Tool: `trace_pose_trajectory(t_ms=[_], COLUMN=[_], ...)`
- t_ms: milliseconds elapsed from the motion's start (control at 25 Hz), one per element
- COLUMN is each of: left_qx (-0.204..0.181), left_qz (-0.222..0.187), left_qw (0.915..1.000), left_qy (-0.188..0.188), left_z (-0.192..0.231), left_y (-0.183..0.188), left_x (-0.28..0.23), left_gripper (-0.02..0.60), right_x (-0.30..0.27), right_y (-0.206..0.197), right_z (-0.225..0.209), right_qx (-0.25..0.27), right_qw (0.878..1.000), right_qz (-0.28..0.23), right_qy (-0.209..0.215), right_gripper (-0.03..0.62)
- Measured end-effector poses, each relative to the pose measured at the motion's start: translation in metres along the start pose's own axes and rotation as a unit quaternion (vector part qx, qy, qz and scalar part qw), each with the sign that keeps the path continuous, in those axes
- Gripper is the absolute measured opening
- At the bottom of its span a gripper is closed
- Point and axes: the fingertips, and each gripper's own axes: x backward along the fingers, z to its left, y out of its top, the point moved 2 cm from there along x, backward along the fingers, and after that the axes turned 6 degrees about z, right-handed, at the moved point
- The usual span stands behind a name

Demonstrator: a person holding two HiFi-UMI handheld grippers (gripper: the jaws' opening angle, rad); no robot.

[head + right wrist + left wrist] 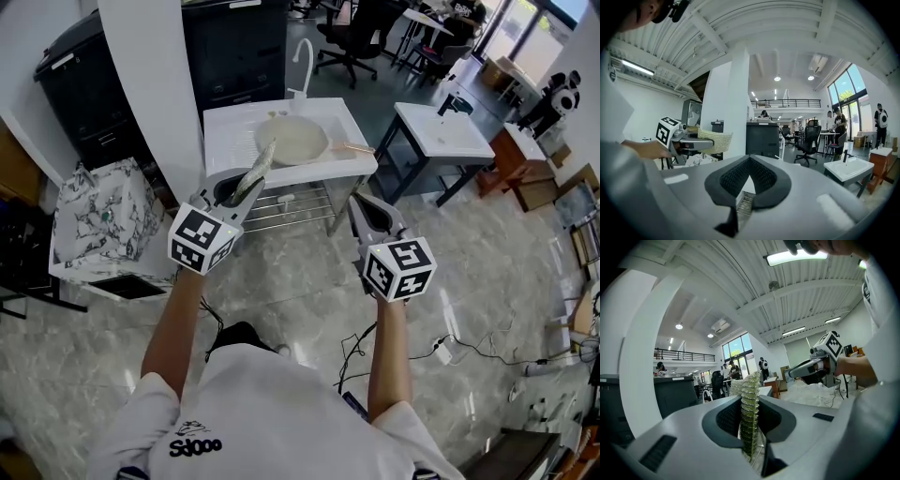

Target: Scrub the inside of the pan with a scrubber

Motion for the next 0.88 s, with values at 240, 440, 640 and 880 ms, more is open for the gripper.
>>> trace_pose_trajectory(t_ms=[240,440,640,880], left_qx=[0.003,0.009,0.003,0.004], left_qz=[0.008,0.010,0.008,0.005], left_qw=[1.0000,0.9998,0.9998,0.9997], left_qy=[-0.003,-0.011,-0.019,-0.025], left_z=[-0.002,0.008,0.031,0.070], left_y=[-0.005,-0.011,-0.013,-0.012], left_x=[-0.016,-0.050,-0.094,-0.151], left_gripper=[0.064,0.064,0.064,0.064], right_x=[-0.012,-0.032,-0.065,-0.113], right_y=[-0.011,-0.015,-0.011,0.001], right_z=[-0.013,-0.035,-0.065,-0.109], right_qx=[-0.005,-0.009,-0.012,-0.019], right_qw=[1.000,1.000,1.000,1.000], right_qz=[0.009,0.012,0.005,-0.002], right_qy=[0.004,0.001,-0.003,-0.012], right_gripper=[0.009,0.009,0.009,0.009])
